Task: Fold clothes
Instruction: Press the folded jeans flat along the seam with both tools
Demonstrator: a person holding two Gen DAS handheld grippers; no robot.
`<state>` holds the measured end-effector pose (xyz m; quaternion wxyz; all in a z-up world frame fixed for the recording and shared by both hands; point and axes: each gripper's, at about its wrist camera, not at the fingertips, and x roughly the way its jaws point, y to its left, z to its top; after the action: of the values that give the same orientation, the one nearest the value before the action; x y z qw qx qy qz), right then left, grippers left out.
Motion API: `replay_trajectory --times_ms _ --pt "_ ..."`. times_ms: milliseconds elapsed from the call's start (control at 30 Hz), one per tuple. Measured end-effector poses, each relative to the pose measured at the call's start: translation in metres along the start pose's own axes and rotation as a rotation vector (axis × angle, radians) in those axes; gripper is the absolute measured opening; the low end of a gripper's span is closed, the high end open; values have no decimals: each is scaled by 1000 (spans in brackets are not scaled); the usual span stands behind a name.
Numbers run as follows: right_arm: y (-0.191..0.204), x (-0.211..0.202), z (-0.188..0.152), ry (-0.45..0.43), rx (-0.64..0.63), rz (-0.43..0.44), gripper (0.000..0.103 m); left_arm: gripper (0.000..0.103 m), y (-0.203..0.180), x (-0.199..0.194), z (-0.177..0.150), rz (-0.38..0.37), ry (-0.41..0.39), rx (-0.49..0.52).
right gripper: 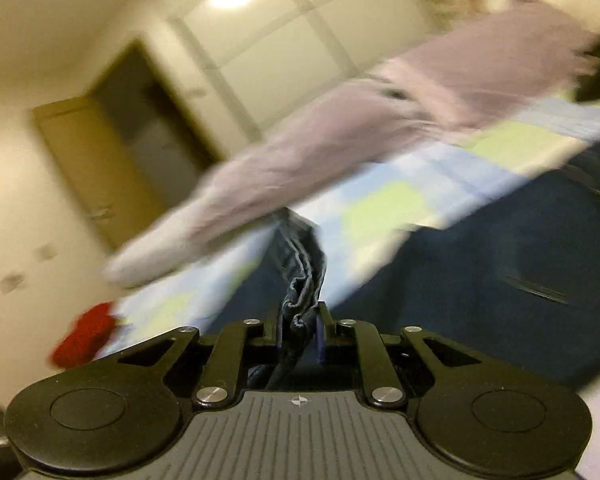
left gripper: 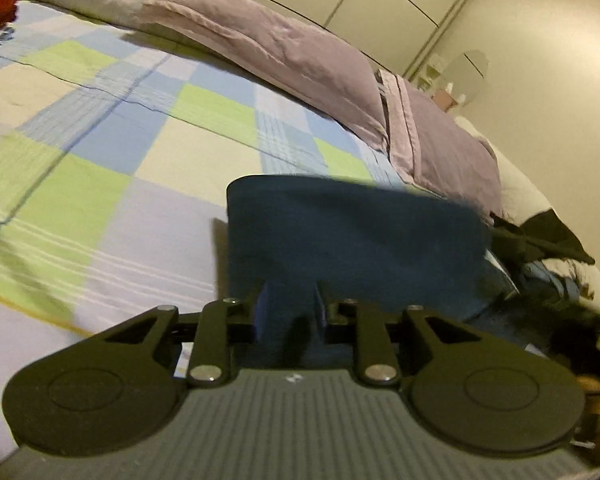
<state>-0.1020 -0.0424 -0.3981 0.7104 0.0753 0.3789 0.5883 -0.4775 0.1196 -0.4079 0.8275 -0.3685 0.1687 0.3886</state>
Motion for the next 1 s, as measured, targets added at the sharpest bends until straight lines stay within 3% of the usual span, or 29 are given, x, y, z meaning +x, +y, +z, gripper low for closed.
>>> replay_trajectory --times_ms 67,100,300,467,500,533,600,667,733,767,833,900,1000 --pt "-36 16 -7 79 114 -113 13 18 -6 10 -3 21 19 31" --pt "-50 18 -10 99 163 -98 13 18 -10 13 -4 31 21 53" --pt "-36 2 0 27 127 18 13 17 -19 15 -2 25 19 93" --pt "-45 29 2 157 87 -60 13 12 -21 30 -4 101 78 148" --pt "-41 25 3 154 58 -69 22 12 -20 29 -2 105 74 152" --pt "-37 20 4 150 30 -77 39 12 -20 28 2 109 65 151" --pt "-25 7 10 78 -46 -129 47 12 -20 27 16 106 33 144" --pt "-12 -3 17 4 -129 -165 47 12 -24 33 32 109 11 143" --pt "1 5 25 -22 -201 -130 46 11 -30 47 45 120 4 164" --pt "6 16 28 -16 -234 -115 41 11 -33 56 51 130 4 174" --pt "15 46 30 7 -306 -124 21 10 -34 78 56 178 20 205" --pt "23 76 28 23 -384 -144 20 9 -33 100 57 230 41 245" --pt "20 125 10 126 -509 -221 20 10 -27 127 46 274 69 318"
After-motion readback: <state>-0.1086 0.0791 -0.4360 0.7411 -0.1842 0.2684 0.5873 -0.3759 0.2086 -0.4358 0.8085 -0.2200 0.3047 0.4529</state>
